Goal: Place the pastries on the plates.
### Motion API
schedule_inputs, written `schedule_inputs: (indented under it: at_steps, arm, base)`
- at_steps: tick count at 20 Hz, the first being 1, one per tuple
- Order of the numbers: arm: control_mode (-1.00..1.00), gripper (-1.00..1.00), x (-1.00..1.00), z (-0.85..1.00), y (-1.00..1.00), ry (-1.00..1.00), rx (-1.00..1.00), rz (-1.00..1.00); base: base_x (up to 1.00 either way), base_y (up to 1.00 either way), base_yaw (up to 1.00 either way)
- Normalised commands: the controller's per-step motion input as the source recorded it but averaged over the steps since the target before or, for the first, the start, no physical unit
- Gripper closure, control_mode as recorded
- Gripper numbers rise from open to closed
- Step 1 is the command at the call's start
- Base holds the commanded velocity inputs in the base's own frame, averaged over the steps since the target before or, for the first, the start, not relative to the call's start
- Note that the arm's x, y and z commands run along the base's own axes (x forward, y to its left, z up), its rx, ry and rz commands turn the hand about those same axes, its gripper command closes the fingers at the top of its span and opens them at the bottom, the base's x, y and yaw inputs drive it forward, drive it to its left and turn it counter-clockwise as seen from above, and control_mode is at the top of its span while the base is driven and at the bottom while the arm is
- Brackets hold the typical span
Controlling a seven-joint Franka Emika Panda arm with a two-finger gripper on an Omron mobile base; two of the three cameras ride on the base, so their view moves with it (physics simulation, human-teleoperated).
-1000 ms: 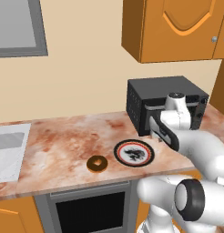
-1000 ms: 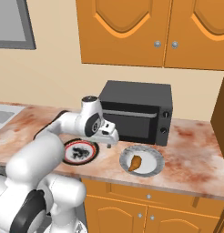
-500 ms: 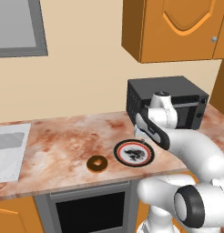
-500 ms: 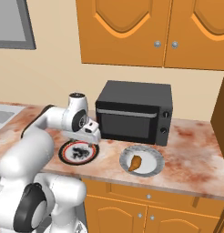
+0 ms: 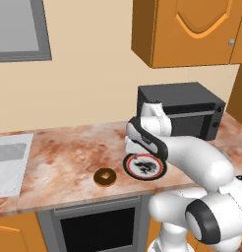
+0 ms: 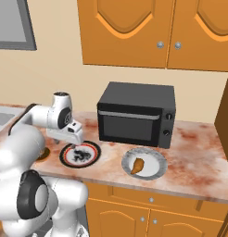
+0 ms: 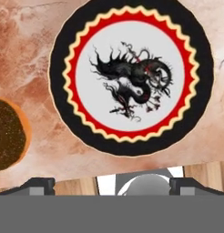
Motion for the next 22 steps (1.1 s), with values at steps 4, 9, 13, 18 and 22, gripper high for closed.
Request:
schedule_inputs:
  at_steps: [4,9,13,18,22]
  arm:
    - [-1.00,-1.00,0.00,0.00,0.51,0.07,0.00,0.01]
    - [-1.00,-1.00,0.00,-0.01,0.34,0.03,0.00,0.01]
    - [-1.00,-1.00,0.00,-0.08,0.39,0.00,0.00,0.01]
    - [-1.00,-1.00,0.00,-0.11,0.38,0.00,0.00,0.02]
    - [-1.00,-1.00,0.00,-0.11,0.32,0.00,0.00,0.02]
  base:
    - [0.00,0.00,0.00]
    - [0.00,0.00,0.00]
    - [0.00,0.00,0.00]
    - [0.00,0.00,0.00]
    - [0.00,0.00,0.00]
